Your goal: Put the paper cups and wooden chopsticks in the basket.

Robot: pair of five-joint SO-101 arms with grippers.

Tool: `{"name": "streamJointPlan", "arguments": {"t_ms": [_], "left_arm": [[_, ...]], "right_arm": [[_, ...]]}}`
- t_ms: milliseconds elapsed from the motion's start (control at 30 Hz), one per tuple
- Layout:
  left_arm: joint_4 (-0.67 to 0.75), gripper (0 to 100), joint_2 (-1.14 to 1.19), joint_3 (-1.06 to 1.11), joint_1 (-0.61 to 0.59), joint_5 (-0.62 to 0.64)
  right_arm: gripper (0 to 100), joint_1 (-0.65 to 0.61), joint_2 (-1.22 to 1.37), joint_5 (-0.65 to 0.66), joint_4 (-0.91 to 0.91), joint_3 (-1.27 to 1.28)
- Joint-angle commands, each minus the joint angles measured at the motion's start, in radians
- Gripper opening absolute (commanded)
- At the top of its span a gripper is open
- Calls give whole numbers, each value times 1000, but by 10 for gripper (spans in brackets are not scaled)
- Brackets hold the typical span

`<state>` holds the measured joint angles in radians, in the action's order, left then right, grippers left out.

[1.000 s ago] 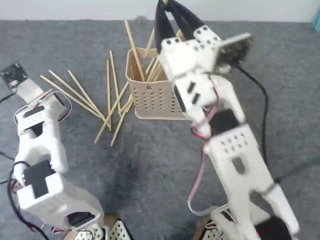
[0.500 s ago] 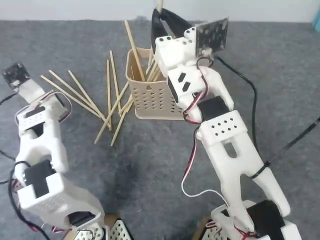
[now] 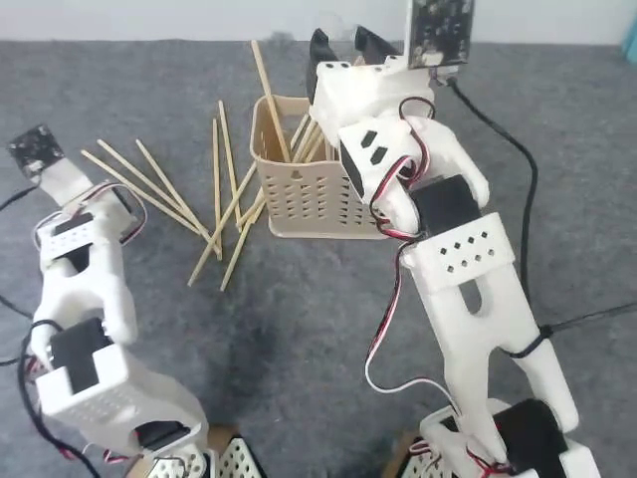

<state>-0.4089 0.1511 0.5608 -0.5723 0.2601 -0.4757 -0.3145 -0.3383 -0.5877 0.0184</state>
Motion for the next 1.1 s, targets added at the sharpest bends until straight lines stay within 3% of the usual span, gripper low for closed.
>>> {"name": "streamJointPlan", "arguments": {"t_ms": [0,133,267,367,467,667,833,1067], "left_arm": [[26,13,-64,-2,34,-9],[26,13,-64,-5,43,-8],[26,13,-49,-19,43,-2],[5,13,32,-96,43,2],[-103,13,133,-234,37,2],[-242,13,288,-440,-11,124],[-350,16,344,-558,-28,140],[-365,34,351,-671,34,143]], "right_arm": [[186,12,-151,-92,-87,-80],[158,5,-283,-103,-163,-78],[3,4,-351,-98,-182,-78],[46,4,-351,-98,-182,-75],[73,4,-351,-98,-173,-55],[45,-4,-351,-98,-176,-52],[43,-84,-351,-34,-176,-26],[43,-122,-326,9,-173,-8]]}}
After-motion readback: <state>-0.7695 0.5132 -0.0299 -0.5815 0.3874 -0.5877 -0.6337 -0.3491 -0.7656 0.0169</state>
